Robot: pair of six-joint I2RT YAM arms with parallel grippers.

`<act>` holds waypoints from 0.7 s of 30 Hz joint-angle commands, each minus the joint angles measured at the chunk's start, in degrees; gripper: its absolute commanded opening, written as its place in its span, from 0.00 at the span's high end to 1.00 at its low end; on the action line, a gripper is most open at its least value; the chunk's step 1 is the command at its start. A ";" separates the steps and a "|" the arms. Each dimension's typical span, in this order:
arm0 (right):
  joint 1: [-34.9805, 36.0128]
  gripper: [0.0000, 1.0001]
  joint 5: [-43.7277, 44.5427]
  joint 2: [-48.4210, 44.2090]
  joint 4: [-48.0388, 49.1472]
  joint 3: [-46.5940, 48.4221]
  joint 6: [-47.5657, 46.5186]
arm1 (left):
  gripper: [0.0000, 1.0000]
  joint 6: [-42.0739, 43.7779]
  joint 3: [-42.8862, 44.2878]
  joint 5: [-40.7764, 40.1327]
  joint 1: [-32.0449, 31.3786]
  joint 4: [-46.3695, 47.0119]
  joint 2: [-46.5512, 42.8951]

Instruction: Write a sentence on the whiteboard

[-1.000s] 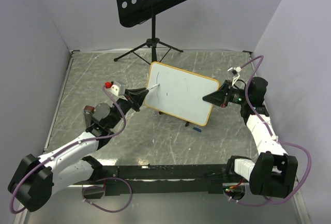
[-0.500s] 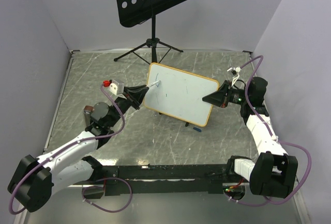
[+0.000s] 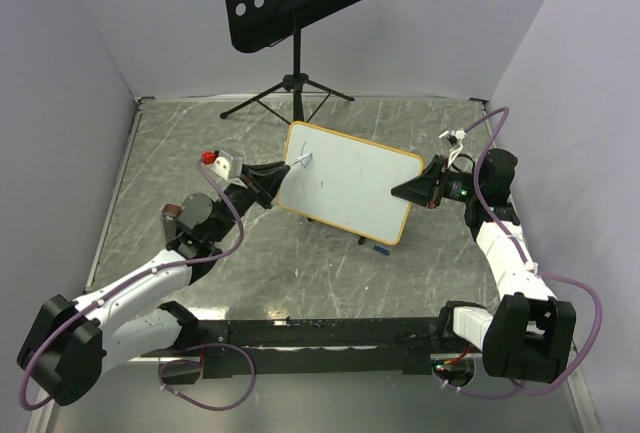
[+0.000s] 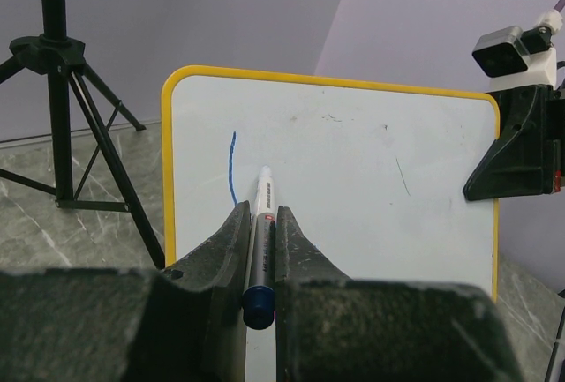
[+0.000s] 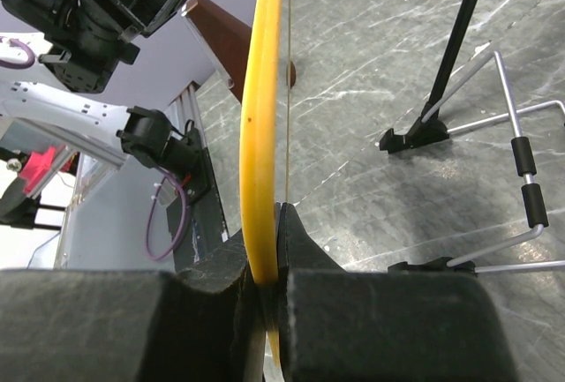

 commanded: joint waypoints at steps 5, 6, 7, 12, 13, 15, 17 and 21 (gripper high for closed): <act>0.23 1.00 -2.58 -0.71 4.60 0.40 -0.25 | 0.99 -0.88 3.15 2.19 0.07 1.44 1.72; 0.23 1.00 -2.58 -0.80 4.60 0.40 -0.25 | 0.99 -0.97 3.23 2.28 0.07 1.35 1.81; 0.23 1.00 -2.58 -0.71 4.60 0.40 -0.25 | 0.99 -0.97 3.24 2.37 0.07 1.18 1.90; 0.23 1.00 -2.58 -0.62 4.60 0.40 -0.25 | 0.99 -1.23 3.06 3.16 -0.02 0.91 1.99; 0.23 1.00 -2.58 -0.62 4.60 0.40 -0.17 | 0.99 -1.23 3.06 3.33 -0.02 0.65 1.99; 0.23 1.00 -2.58 -0.62 4.60 0.40 -0.16 | 0.99 -1.06 2.97 3.68 -0.02 0.38 1.90; 0.23 1.00 -2.58 -0.62 4.60 0.40 -0.25 | 0.99 -0.97 2.88 3.86 0.07 -0.05 1.72; 0.14 1.00 -2.58 -0.53 4.60 0.40 -0.16 | 0.99 -0.97 2.45 4.74 0.07 -1.11 1.29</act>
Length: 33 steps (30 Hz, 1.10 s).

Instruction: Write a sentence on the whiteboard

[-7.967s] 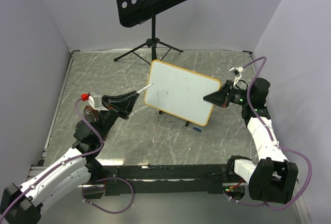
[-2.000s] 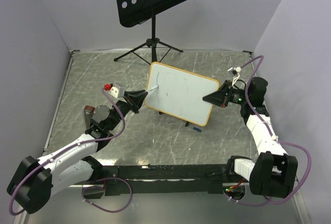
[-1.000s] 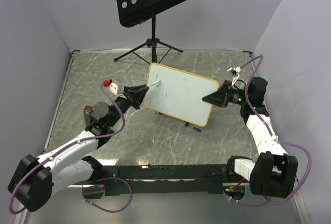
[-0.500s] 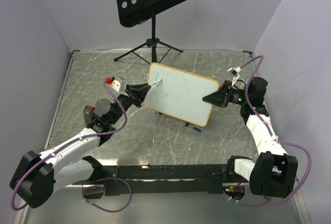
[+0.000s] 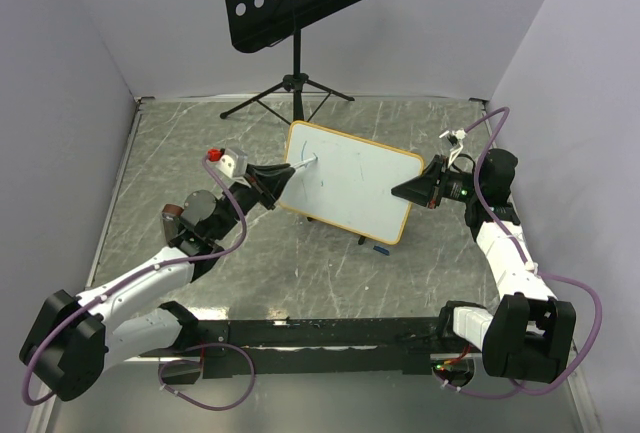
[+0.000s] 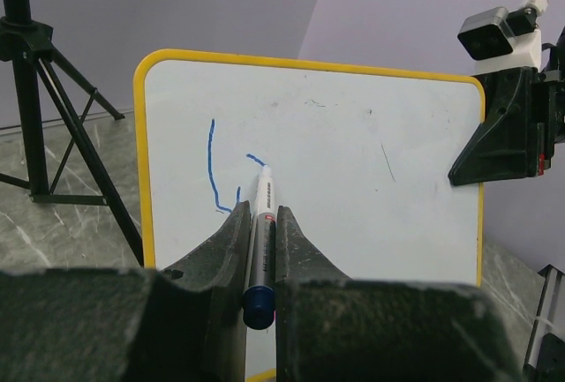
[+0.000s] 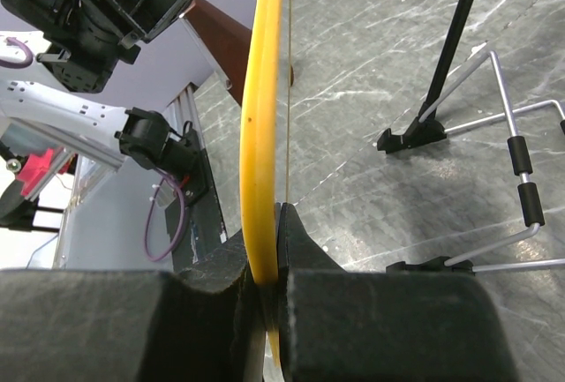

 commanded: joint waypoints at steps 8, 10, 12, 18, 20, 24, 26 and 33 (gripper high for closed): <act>0.25 1.00 -2.85 -0.53 4.62 0.40 -0.25 | 0.99 0.04 -0.40 1.46 0.07 -2.78 -3.18; 0.25 1.00 -2.85 -0.53 4.62 0.40 -0.17 | 0.99 0.12 -0.84 1.20 0.07 -3.31 -3.71; 0.17 1.00 -2.76 -0.53 4.71 0.40 -0.17 | 0.99 0.21 -1.20 1.02 0.07 -3.66 -4.15; 0.25 1.00 -2.84 -0.53 4.62 0.40 -0.25 | 0.99 0.39 -1.99 -0.03 0.07 -4.63 -4.95; 0.25 1.00 -2.85 -0.45 4.62 0.40 -0.34 | 0.99 0.48 -1.99 -1.00 0.16 -4.98 -4.95; 0.25 1.00 -2.85 -0.45 4.79 0.40 -0.08 | 0.99 1.00 -1.37 -2.75 0.24 -5.60 -4.68; 0.17 1.00 -2.85 -0.62 4.80 0.40 -0.16 | 0.99 1.09 -0.76 -3.29 0.33 -5.60 -4.25; 0.25 1.00 -2.93 -0.71 4.80 0.40 -0.08 | 0.99 1.44 1.44 -4.25 0.86 -4.98 -2.58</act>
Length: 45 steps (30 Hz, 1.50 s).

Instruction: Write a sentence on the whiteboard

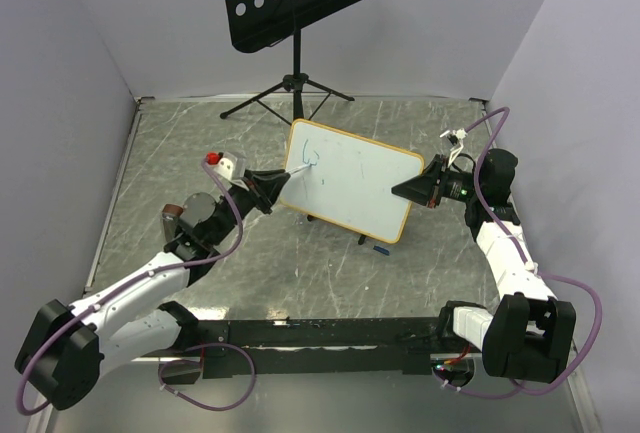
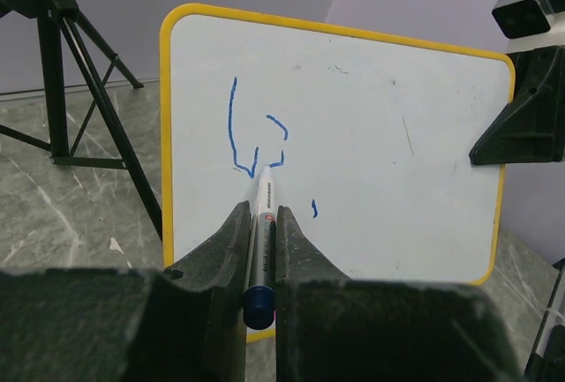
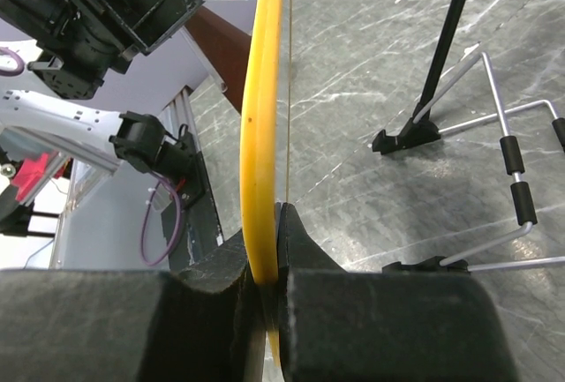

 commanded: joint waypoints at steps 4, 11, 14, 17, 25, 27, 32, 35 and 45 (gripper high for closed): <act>0.25 1.00 -3.72 -0.80 4.86 0.31 0.01 | 0.99 1.55 4.48 -1.11 0.71 1.93 2.35; 0.25 1.00 -3.81 -0.71 4.77 0.40 0.01 | 0.99 1.64 6.77 -0.05 0.88 3.16 4.46; 0.25 1.00 -3.81 -0.62 4.86 0.31 -0.08 | 0.99 1.64 7.74 0.56 0.97 3.42 5.34; 0.25 1.00 -3.81 -0.62 4.77 0.40 -0.08 | 0.99 1.55 8.18 1.27 0.97 3.51 5.95; 0.25 1.00 -3.81 -0.45 4.86 0.40 0.01 | 0.99 0.94 6.95 2.59 0.88 3.07 5.43; 0.25 1.00 -3.90 -0.36 4.86 0.40 -0.08 | 0.99 0.85 6.68 3.11 0.97 2.72 5.25; 0.25 1.00 -3.72 -0.45 4.77 0.40 -0.08 | 0.99 0.41 6.16 3.82 0.97 1.93 5.08; 0.25 1.00 -3.72 -0.45 4.77 0.40 -0.16 | 0.99 0.15 5.46 3.82 0.97 1.58 4.73; 0.25 1.00 -3.72 -0.36 4.86 0.40 -0.08 | 0.99 -0.21 3.96 4.26 0.88 -0.27 3.32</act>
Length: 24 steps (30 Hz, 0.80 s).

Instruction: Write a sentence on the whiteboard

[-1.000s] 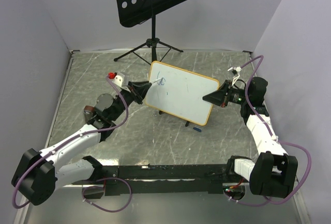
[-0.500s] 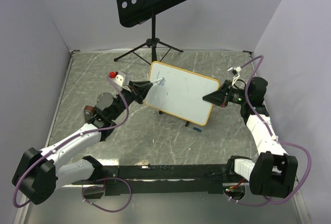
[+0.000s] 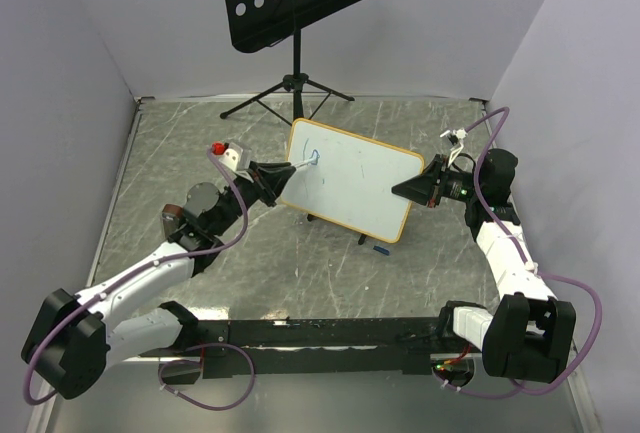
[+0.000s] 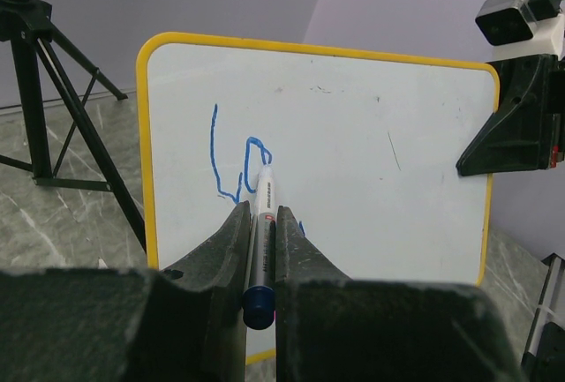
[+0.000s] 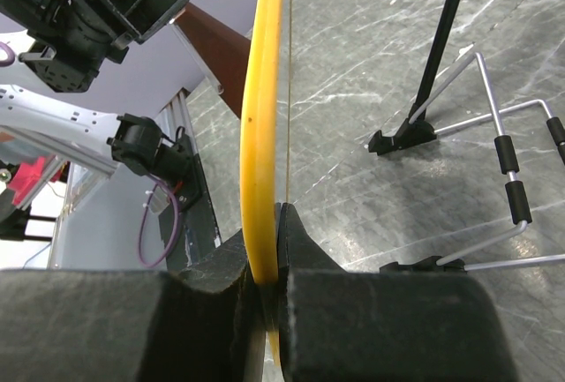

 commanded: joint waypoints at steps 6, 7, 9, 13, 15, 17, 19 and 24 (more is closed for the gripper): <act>0.25 1.00 -4.40 -0.36 4.88 0.31 -0.08 | 0.99 -0.58 -1.09 1.22 0.25 -1.39 -1.49; 0.25 1.00 -4.48 -0.27 4.88 0.31 -0.08 | 0.99 -0.49 -1.18 0.96 0.25 -1.47 -1.49; 0.25 1.00 -4.49 -0.36 4.88 0.40 -0.08 | 0.99 -0.49 -1.36 0.00 0.16 -1.91 -1.84; 0.25 1.00 -4.40 -0.36 4.80 0.40 -0.08 | 0.99 -0.31 -1.62 -0.89 0.16 -2.09 -2.89; 0.25 1.00 -4.40 -0.36 4.88 0.40 -0.08 | 0.99 -0.31 -1.62 -0.71 0.25 -1.48 -3.60; 0.17 1.00 -4.40 -0.27 4.88 0.40 -0.08 | 0.99 -0.49 -1.62 0.34 0.25 -1.04 -4.83; 0.25 1.00 -4.40 -0.27 4.88 0.40 -0.08 | 0.99 -0.75 -1.27 1.56 0.25 -0.86 -5.79; 0.25 1.00 -4.40 -0.27 4.88 0.40 -0.08 | 0.99 -1.98 -0.66 4.21 0.16 0.20 -6.41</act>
